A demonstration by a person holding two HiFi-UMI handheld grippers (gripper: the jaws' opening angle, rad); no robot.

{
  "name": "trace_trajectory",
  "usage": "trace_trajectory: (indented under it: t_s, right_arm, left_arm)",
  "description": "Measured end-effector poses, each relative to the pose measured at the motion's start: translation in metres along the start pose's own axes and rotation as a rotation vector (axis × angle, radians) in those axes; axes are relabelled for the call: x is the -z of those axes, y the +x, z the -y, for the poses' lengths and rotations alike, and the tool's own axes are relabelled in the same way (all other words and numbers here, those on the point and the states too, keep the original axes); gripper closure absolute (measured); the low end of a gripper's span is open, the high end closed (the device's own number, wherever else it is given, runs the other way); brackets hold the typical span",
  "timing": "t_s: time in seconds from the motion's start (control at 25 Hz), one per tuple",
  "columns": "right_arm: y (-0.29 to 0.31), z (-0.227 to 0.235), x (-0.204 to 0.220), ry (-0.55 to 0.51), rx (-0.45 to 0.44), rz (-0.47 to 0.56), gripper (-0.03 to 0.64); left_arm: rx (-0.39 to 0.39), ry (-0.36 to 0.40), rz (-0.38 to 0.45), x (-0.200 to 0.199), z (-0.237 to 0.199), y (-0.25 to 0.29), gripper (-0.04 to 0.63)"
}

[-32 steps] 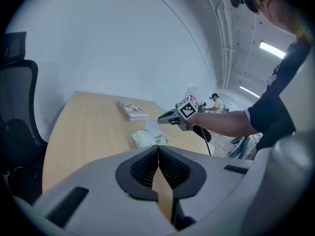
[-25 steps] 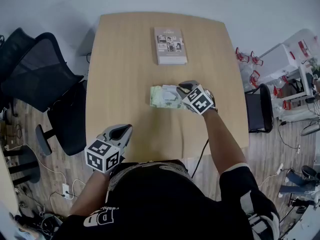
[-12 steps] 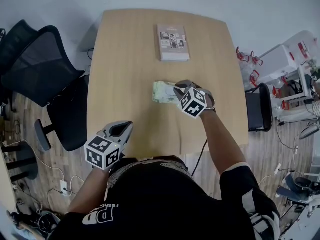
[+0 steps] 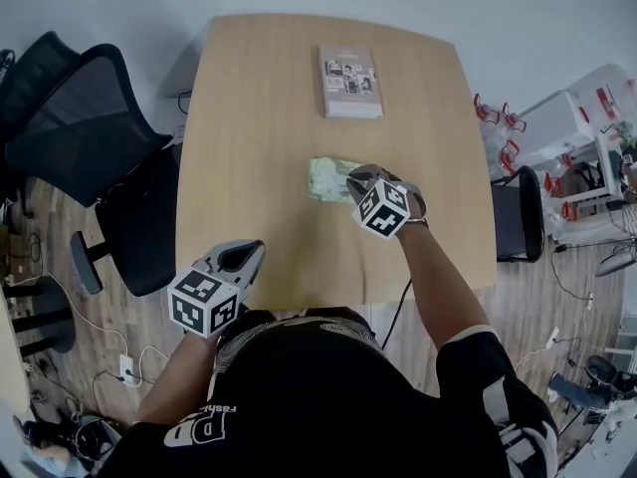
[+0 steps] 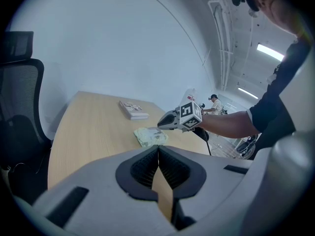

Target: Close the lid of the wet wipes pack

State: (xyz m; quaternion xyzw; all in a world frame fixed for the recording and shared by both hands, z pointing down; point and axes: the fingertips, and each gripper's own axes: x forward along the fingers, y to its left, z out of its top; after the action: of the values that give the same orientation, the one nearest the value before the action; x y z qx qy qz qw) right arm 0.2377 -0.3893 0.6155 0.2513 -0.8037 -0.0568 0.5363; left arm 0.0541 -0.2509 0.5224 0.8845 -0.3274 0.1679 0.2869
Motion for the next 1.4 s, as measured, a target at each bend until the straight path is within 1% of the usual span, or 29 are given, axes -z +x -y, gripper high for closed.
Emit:
trace_trajectory:
  t_s: [0.44,1.4]
  right_arm:
    - [0.010,-0.013,0.009,0.033,-0.034,0.005,0.583]
    - [0.030,-0.034,0.020,0.005,-0.103,-0.034,0.569]
  left_arm:
    - [-0.003,-0.004,-0.006,0.003,0.002,0.001,0.577]
    - [-0.026,-0.028,-0.002,0.008,0.001,0.000,0.577]
